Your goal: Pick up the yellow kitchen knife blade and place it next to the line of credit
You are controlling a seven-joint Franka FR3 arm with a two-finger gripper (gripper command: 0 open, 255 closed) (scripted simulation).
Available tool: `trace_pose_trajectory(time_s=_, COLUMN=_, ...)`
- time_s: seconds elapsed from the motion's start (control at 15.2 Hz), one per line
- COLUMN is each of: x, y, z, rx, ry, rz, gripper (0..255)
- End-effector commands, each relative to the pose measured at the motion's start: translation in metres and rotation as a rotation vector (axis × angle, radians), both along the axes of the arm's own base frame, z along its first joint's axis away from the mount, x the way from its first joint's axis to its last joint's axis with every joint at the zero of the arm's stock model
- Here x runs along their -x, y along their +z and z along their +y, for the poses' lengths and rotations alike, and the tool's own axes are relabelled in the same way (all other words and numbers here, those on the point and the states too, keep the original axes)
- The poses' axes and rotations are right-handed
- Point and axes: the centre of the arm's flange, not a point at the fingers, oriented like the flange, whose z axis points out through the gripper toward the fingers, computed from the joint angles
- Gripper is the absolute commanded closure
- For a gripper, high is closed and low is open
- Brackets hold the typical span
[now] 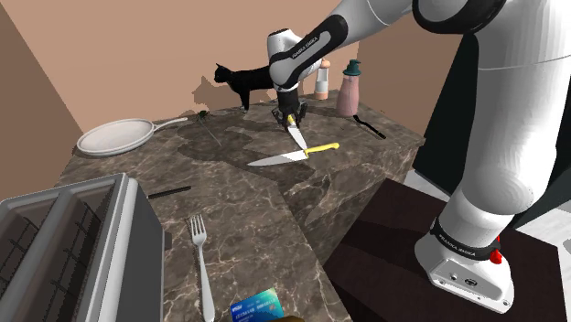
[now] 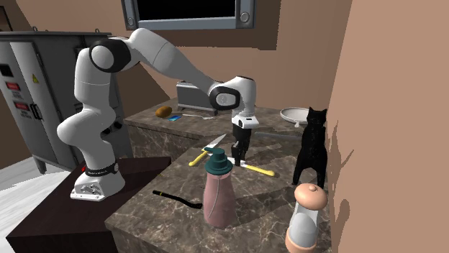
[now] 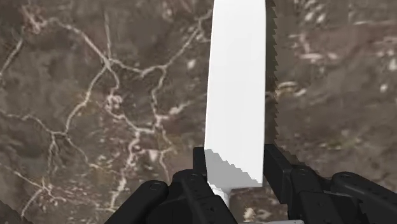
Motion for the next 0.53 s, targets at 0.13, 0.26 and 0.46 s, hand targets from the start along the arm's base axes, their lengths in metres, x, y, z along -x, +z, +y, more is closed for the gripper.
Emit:
trace_pose_trajectory(time_s=0.13, x=0.0007, y=-0.0010, z=-0.0009, rx=0.001, ry=-0.002, rz=0.003, gripper=255)
trace_pose_trajectory(time_s=0.26, x=0.0009, y=-0.0006, z=-0.0006, rx=0.000, ry=-0.002, rz=0.003, gripper=255)
trace_pose_trajectory(time_s=0.46, x=0.0004, y=0.0040, z=-0.0012, rx=0.001, ry=-0.002, rz=0.003, gripper=255)
